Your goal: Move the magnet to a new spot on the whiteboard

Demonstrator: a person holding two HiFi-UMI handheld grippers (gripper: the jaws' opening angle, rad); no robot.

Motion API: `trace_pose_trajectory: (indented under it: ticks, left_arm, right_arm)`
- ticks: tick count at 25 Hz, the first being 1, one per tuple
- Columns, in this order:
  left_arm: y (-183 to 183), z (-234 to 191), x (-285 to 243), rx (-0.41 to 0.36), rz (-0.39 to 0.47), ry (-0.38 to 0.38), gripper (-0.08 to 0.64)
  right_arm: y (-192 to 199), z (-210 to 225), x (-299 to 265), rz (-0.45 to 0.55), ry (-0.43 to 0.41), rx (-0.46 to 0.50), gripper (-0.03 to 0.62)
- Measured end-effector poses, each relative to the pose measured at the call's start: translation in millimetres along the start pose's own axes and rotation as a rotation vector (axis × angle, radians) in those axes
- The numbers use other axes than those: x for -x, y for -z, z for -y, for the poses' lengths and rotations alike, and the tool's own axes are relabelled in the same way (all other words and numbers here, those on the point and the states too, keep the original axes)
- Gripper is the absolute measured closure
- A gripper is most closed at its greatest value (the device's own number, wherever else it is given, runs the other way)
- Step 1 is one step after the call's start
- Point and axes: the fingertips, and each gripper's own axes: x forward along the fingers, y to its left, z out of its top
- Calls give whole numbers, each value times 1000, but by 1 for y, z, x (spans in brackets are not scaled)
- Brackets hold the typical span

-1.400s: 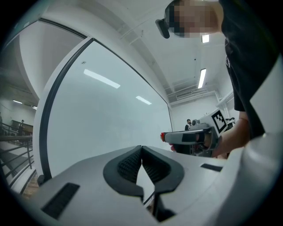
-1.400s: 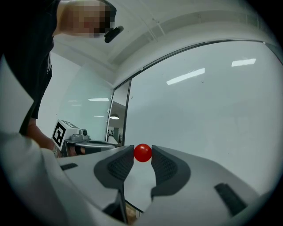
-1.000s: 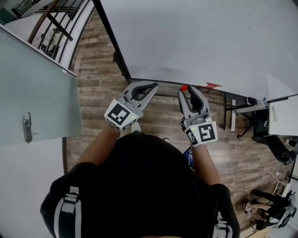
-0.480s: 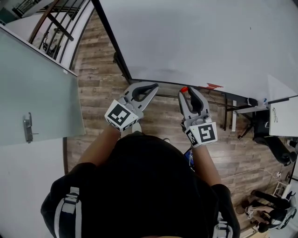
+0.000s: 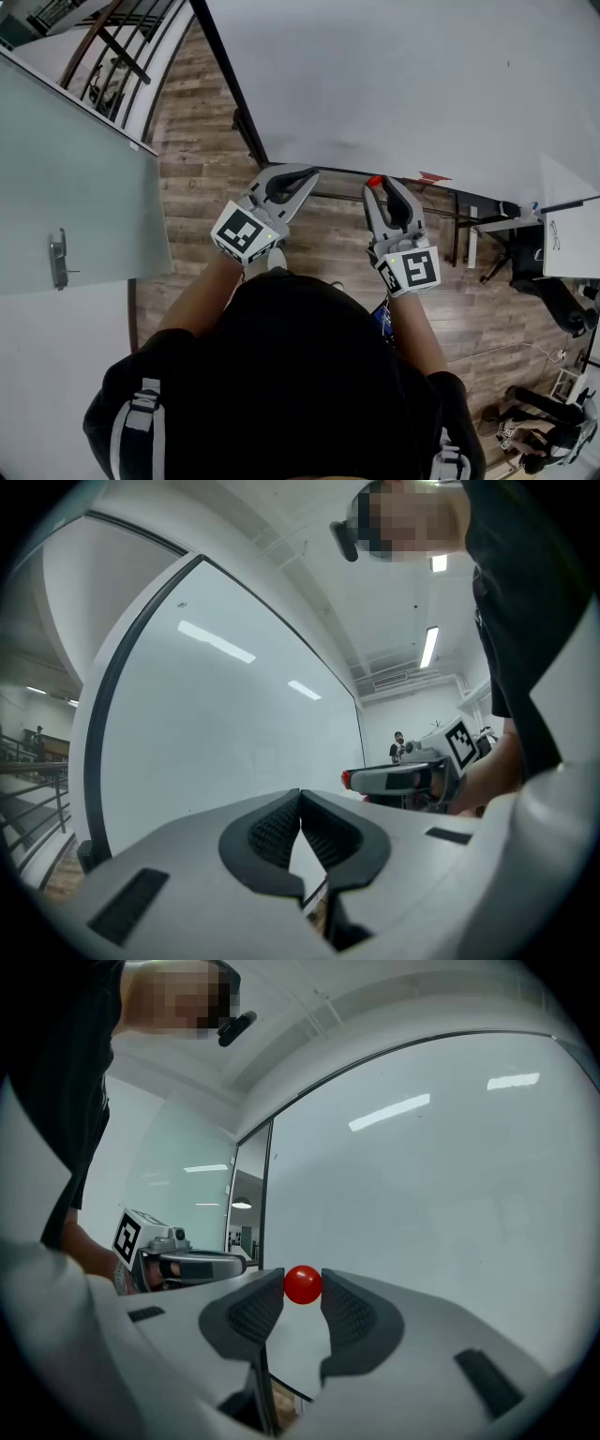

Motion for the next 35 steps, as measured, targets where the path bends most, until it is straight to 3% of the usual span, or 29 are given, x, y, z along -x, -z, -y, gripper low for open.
trace_pose_trajectory:
  ticks: [11, 17, 26, 31, 35]
  left_arm:
    - [-31, -40, 7, -21, 32, -38, 555]
    - [-58, -60, 1, -38, 75, -47, 555]
    - [-102, -47, -45, -68, 136, 14, 555]
    - [-111, -38, -59, -80, 154, 66, 555]
    - [-122, -18, -101, -87, 161, 98, 555]
  right_arm:
    - [-24, -4, -29, 35, 23, 72, 472]
    - [-55, 4, -49, 79, 84, 160, 472]
    - [-96, 82, -36, 111, 271, 213, 471]
    - [-115, 102, -23, 140, 342, 249, 471]
    - [-126, 142, 0, 152, 389, 256, 471]
